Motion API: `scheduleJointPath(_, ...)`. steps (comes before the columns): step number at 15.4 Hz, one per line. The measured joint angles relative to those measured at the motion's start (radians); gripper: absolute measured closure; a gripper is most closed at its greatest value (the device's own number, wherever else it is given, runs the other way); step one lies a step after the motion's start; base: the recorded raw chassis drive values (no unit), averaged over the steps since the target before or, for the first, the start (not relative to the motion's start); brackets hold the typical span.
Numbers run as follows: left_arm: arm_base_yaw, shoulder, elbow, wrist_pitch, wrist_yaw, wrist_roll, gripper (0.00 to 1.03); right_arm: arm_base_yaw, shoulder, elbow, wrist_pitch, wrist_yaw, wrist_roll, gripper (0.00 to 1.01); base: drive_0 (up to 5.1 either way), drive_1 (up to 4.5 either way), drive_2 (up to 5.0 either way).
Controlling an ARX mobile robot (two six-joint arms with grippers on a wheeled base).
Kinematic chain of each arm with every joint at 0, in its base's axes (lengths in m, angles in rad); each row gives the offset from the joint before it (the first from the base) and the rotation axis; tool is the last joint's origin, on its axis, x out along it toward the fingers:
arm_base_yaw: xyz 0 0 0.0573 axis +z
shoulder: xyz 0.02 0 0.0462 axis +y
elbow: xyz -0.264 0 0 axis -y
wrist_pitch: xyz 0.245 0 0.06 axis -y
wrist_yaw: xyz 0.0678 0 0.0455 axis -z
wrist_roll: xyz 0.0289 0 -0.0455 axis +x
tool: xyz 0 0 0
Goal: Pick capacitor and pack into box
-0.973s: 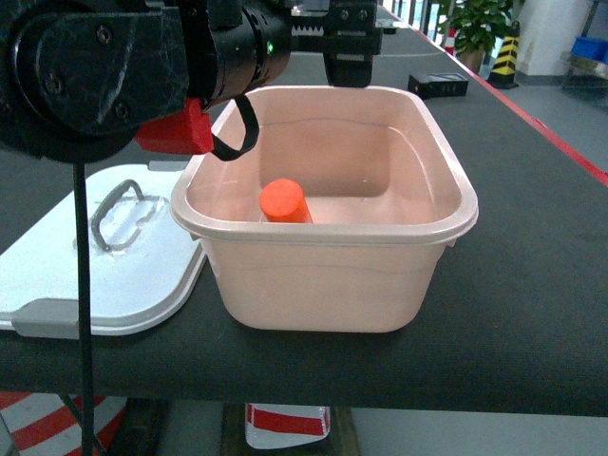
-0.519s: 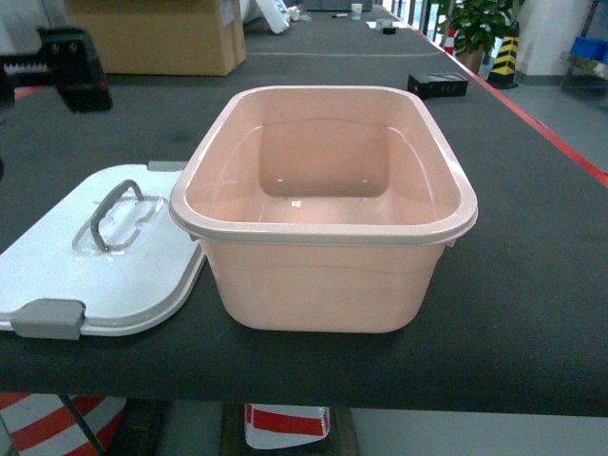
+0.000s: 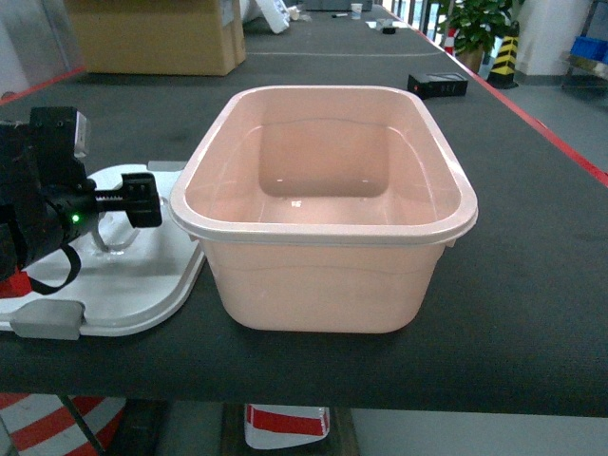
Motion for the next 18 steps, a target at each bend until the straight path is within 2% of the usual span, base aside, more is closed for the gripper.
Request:
scheduleJointPath(3,-0.004,0.010,0.000,-0.013,0.018,0.001,0.39,0.000,0.000,0.000,0.000,0.000,0.000,0.03,0.0,0.00,0.0)
scheduleJointPath(8,-0.005,0.008,-0.005,-0.028,0.011,0.001,0.97,0.000,0.000,0.000,0.000,0.000,0.000,0.03,0.0,0.00,0.0)
scheduleJointPath(9,0.001,0.002,-0.015,-0.028,0.011,0.002,1.01,0.000,0.000,0.000,0.000,0.000,0.000,0.03,0.0,0.00,0.0)
scheduleJointPath(11,0.000,-0.052,-0.055,-0.045,-0.002,-0.002,1.01,0.000,0.000,0.000,0.000,0.000,0.000,0.03,0.0,0.00,0.0)
scheduleJointPath(14,-0.003,-0.169,-0.068,-0.095,-0.053,-0.006,1.01,0.000,0.000,0.000,0.000,0.000,0.000,0.03,0.0,0.00,0.0)
scheduleJointPath(18,-0.021,-0.478,-0.026,-0.224,-0.127,-0.014,1.01,0.000,0.000,0.000,0.000,0.000,0.000,0.03,0.0,0.00,0.0)
